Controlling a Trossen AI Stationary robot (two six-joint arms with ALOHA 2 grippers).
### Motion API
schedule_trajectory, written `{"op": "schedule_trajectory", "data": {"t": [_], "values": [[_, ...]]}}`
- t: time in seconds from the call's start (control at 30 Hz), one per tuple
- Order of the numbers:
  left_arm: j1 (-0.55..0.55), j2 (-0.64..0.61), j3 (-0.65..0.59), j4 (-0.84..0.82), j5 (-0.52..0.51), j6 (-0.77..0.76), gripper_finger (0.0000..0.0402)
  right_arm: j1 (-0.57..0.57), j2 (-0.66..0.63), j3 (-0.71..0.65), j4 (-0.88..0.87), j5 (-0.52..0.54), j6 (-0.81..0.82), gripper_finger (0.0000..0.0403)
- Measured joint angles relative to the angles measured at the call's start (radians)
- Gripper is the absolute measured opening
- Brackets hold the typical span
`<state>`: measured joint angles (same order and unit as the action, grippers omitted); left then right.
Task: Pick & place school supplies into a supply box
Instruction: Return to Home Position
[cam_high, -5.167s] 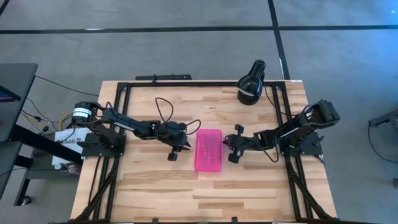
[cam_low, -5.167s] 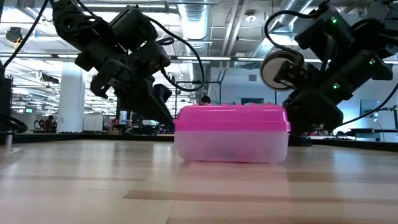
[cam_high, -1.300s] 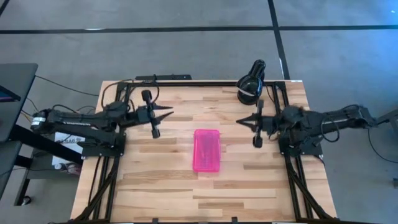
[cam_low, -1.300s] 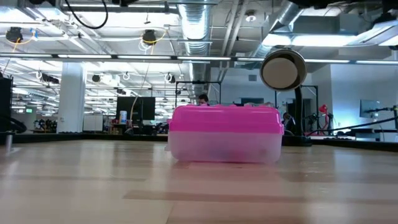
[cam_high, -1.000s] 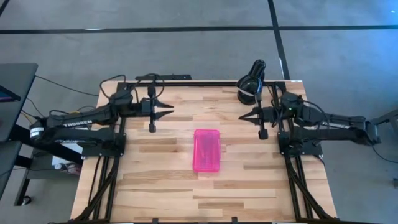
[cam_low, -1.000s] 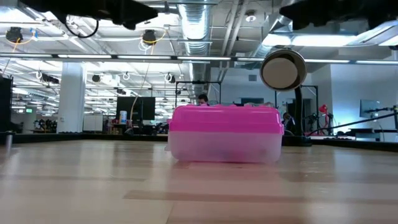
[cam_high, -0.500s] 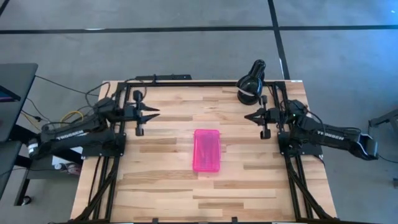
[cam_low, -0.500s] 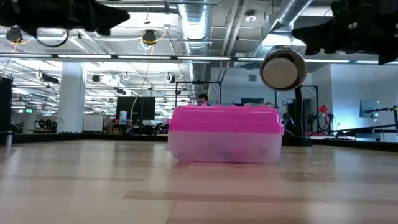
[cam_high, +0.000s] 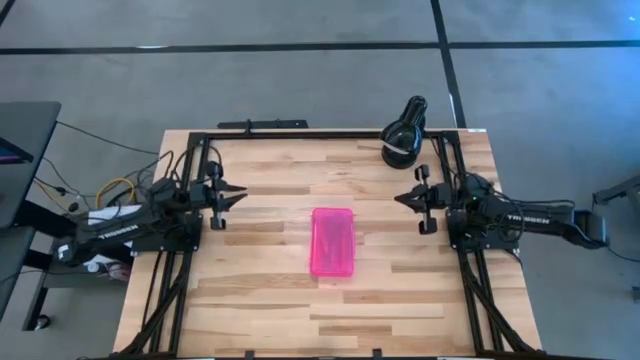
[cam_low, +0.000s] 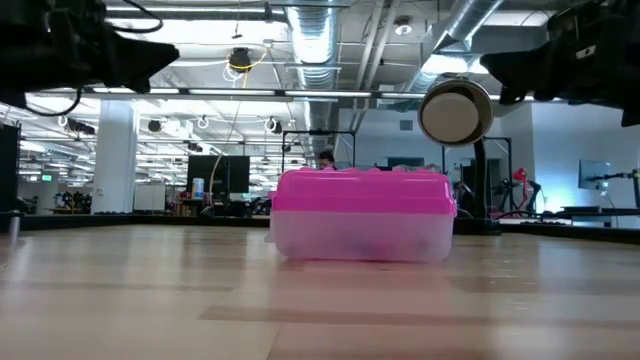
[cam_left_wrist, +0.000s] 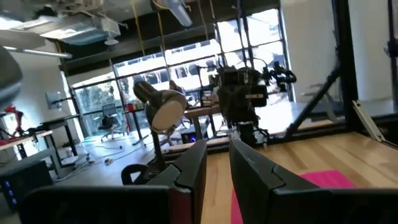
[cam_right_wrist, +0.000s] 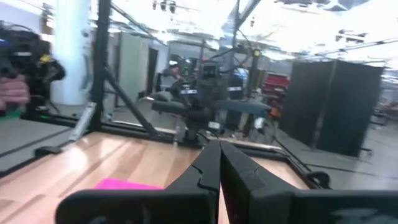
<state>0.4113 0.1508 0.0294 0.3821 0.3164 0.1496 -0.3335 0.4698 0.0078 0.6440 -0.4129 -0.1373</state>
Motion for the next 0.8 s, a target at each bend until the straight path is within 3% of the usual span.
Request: {"op": "schedule_trajectory", "data": {"t": [0.13,0.27,0.43,0.67,0.8], "values": [[-0.021,-0.093,-0.018,-0.052,-0.042,-0.019,0.0066,0.042,0.000,0.000,-0.015,0.093,-0.016,0.0000],[-0.065,-0.152,-0.018,-0.077,-0.036,-0.040,0.0066,0.090,0.000,0.000,-0.016,0.105,-0.002,0.0000],[-0.149,-0.148,-0.019,-0.100,-0.054,-0.025,0.0066,0.181,0.000,-0.001,-0.040,0.214,-0.011,0.0000],[-0.272,-0.147,-0.019,-0.175,-0.189,0.035,0.0066,0.283,-0.015,-0.001,-0.080,0.428,-0.072,0.0000],[-0.307,-0.147,-0.019,-0.218,-0.209,0.045,0.0066,0.283,-0.057,-0.001,-0.175,0.438,-0.057,0.0000]]}}
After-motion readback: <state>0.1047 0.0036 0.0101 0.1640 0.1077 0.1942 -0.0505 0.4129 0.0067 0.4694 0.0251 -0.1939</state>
